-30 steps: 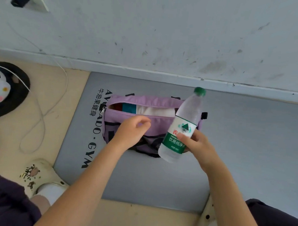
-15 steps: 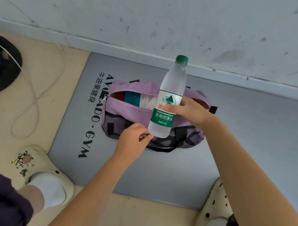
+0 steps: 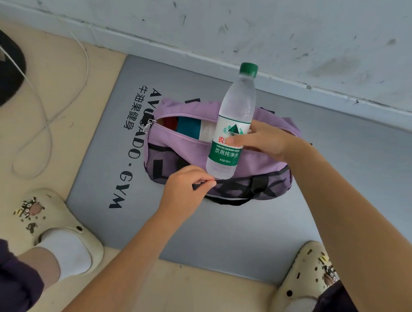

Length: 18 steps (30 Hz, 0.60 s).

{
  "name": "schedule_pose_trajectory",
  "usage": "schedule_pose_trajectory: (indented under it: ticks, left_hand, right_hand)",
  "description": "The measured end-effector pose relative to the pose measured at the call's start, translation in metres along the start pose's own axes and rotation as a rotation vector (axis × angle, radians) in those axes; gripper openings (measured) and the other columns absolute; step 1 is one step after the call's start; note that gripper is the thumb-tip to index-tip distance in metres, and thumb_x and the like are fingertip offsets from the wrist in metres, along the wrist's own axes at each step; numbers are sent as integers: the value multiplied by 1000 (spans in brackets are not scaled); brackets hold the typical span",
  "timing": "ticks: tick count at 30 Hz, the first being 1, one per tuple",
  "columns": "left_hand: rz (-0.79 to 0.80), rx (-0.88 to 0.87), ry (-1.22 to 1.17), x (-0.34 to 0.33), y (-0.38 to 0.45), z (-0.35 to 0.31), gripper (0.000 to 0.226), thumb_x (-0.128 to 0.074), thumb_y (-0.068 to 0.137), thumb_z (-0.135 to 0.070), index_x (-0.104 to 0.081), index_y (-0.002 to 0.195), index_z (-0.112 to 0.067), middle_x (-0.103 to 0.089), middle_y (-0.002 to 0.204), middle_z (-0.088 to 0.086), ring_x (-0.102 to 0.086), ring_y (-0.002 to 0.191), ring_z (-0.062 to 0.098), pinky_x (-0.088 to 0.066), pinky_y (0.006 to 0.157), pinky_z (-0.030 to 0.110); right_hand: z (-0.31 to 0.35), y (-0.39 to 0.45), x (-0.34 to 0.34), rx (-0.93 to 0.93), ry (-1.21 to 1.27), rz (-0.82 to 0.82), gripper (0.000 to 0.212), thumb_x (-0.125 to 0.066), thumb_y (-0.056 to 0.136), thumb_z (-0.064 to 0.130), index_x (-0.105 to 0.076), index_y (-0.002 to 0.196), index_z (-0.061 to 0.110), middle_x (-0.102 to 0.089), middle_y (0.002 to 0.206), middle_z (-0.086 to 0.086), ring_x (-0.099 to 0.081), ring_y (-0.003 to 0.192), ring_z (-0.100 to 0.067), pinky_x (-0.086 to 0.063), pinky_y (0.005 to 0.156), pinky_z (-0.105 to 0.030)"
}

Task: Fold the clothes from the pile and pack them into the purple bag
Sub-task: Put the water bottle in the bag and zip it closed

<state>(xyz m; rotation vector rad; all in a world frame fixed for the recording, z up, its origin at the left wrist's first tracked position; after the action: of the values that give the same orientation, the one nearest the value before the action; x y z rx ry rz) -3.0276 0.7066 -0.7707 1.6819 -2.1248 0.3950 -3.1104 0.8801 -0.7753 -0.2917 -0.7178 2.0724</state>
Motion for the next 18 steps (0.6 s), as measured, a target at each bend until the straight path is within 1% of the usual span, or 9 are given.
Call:
schedule_pose_trajectory:
  ticks: [3, 5, 8, 10, 11, 13, 14, 16, 18]
  left_hand:
    - [8, 41, 4, 2, 7, -3, 9, -78, 81, -13, -76, 89, -9, -70, 88, -2, -65, 74, 10, -56, 71, 32]
    - [-41, 66, 35, 13, 17, -6, 11, -78, 81, -18, -75, 90, -13, -67, 92, -5, -63, 66, 9, -55, 66, 31]
    - [-95, -28, 201, 36, 40, -21, 22, -74, 85, -27, -71, 106, -19, -62, 111, -6, -59, 62, 8, -52, 66, 29]
    - [25, -9, 257, 34, 62, -25, 33, -64, 92, -29, -63, 125, -23, -54, 132, -5, -61, 75, 9, -53, 75, 31]
    - [131, 63, 259, 29, 73, -20, 39, -59, 96, -29, -55, 135, -25, -48, 141, -5, -65, 82, 12, -53, 78, 32]
    - [339, 249, 300, 16, 87, -3, 47, -50, 100, -31, -41, 146, -25, -44, 147, -2, -70, 72, 9, -54, 72, 30]
    - [411, 314, 335, 13, 91, 5, 46, -48, 101, -32, -41, 145, -23, -51, 140, 2, -69, 62, 8, -54, 67, 29]
    - [446, 344, 377, 13, 98, 9, 32, -50, 99, -32, -56, 125, -14, -68, 104, 5, -66, 52, 9, -53, 61, 29]
    - [391, 297, 375, 18, 104, 5, 24, -56, 97, -31, -65, 101, -9, -66, 69, 2, -64, 47, 10, -51, 59, 30]
  right_hand:
    - [8, -14, 3, 48, -55, -50, 48, -76, 81, 36, -61, 125, 24, -69, 122, 7, -64, 114, -12, -45, 104, -40]
    - [14, -23, 3, 93, -83, -68, 47, -77, 82, 30, -61, 125, 21, -69, 121, 5, -65, 113, -13, -48, 100, -38]
    - [16, -32, 1, 129, -91, -93, 50, -80, 79, 24, -60, 125, 20, -70, 119, 6, -66, 111, -13, -51, 96, -35]
    - [15, -34, 0, 131, -99, -110, 53, -81, 78, 23, -59, 126, 20, -70, 119, 7, -65, 111, -11, -51, 95, -33]
    - [14, -35, 0, 132, -110, -119, 54, -82, 77, 23, -58, 126, 21, -70, 119, 8, -65, 111, -10, -51, 95, -31]
    - [12, -35, 0, 134, -126, -141, 56, -83, 76, 25, -58, 126, 23, -70, 118, 11, -65, 109, -6, -52, 92, -27]
    - [12, -36, 0, 137, -128, -152, 56, -83, 75, 25, -58, 126, 24, -70, 117, 12, -65, 108, -5, -53, 91, -24]
    - [11, -38, 0, 151, -129, -169, 57, -84, 74, 24, -59, 125, 24, -70, 116, 13, -65, 107, -4, -54, 88, -19]
    - [12, -42, 2, 167, -138, -190, 56, -85, 71, 27, -61, 122, 26, -70, 114, 14, -66, 105, -3, -53, 87, -19]
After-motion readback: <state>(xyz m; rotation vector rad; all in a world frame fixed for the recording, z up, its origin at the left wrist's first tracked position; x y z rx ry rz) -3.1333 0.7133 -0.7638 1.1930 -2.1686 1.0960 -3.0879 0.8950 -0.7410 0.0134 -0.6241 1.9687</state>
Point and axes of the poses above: each hand's wrist, its own y-axis towards the middle knuckle, its own x-axis out of the back of the hand, z = x × y, the point moved 8 cm from there along y, towards the middle knuckle
